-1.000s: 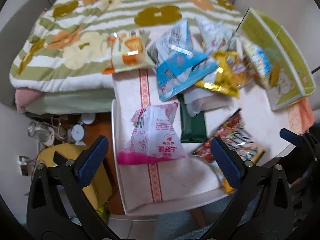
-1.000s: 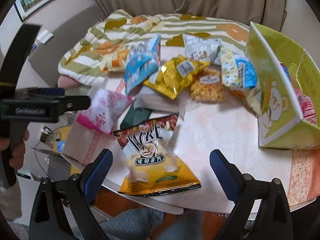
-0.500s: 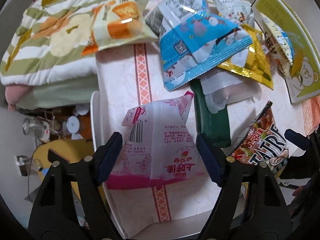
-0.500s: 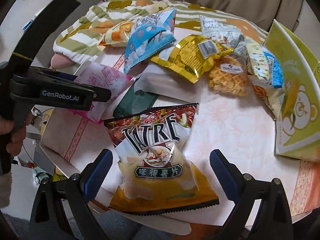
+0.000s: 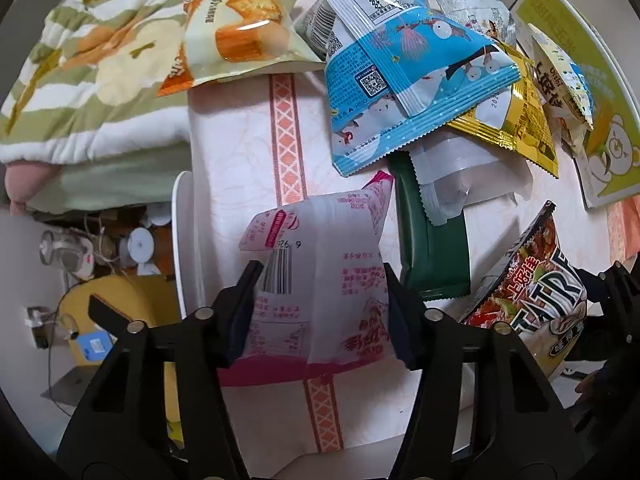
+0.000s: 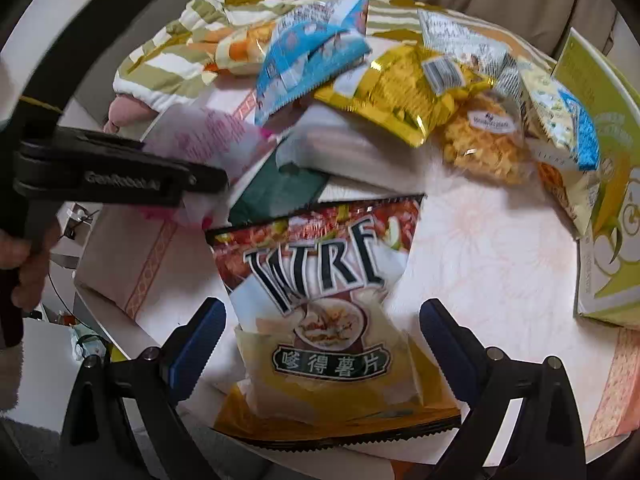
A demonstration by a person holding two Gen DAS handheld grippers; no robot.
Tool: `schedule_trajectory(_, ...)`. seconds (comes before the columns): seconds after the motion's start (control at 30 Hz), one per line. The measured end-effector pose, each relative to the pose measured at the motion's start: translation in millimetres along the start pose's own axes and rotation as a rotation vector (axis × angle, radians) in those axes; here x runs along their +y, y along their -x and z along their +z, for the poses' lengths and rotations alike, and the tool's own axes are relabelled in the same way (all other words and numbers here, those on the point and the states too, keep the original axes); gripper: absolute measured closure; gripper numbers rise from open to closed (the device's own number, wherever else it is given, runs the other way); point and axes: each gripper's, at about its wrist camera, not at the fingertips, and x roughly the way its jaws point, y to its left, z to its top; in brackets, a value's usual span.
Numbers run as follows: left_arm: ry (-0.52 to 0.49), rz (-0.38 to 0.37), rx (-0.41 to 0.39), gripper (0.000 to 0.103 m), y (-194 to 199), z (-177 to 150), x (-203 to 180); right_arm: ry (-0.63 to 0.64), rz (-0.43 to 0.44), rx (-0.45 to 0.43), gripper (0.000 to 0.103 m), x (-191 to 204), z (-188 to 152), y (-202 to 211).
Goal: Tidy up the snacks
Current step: 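Grasp the white pink bag with the left gripper while the right grasps the WTRF chip bag, then carry both bags into the cardboard box and open both grippers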
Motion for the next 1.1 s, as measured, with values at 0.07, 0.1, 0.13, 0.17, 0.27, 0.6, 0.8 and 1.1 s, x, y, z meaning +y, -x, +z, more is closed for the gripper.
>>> schedule_trajectory(0.07, 0.000, 0.006, -0.009, 0.055, 3.3, -3.1, -0.5, -0.011, 0.007, 0.009, 0.006, 0.0, -3.1, -3.0)
schedule_trajectory(0.1, 0.000, 0.009, -0.010, 0.055, 4.0, -4.0, -0.6, -0.016, 0.011, 0.010, 0.006, -0.1, -4.4, -3.9)
schedule_trajectory(0.13, 0.001, 0.013, -0.013, 0.055, 5.0, -5.1, -0.6, -0.020, 0.013, 0.012, 0.007, -0.4, -5.7, -4.9)
schedule_trajectory(0.17, 0.003, 0.015, -0.015, 0.056, 5.9, -6.8, -0.8, -0.021, 0.015, 0.014, 0.007, -0.6, -6.8, -6.0)
schedule_trajectory(0.27, 0.020, 0.000, -0.012, 0.056, 7.3, -11.1, 1.9, -0.019, 0.017, 0.017, 0.015, -0.2, -9.5, -7.9)
schedule_trajectory(0.6, 0.040, 0.004, -0.047, 0.056, 26.6, -21.3, 0.9, -0.006, 0.014, -0.045, 0.046, 2.0, -12.1, 8.2)
schedule_trajectory(0.8, 0.085, -0.006, -0.108, 0.056, 65.2, -20.3, -0.3, -0.029, 0.011, -0.099, 0.046, -0.2, -4.6, 44.6)
schedule_trajectory(1.1, 0.014, -0.035, -0.272, 0.056, 134.0, 14.6, -26.1, -0.109, -0.030, -0.211, 0.046, -23.9, 9.7, 114.3)
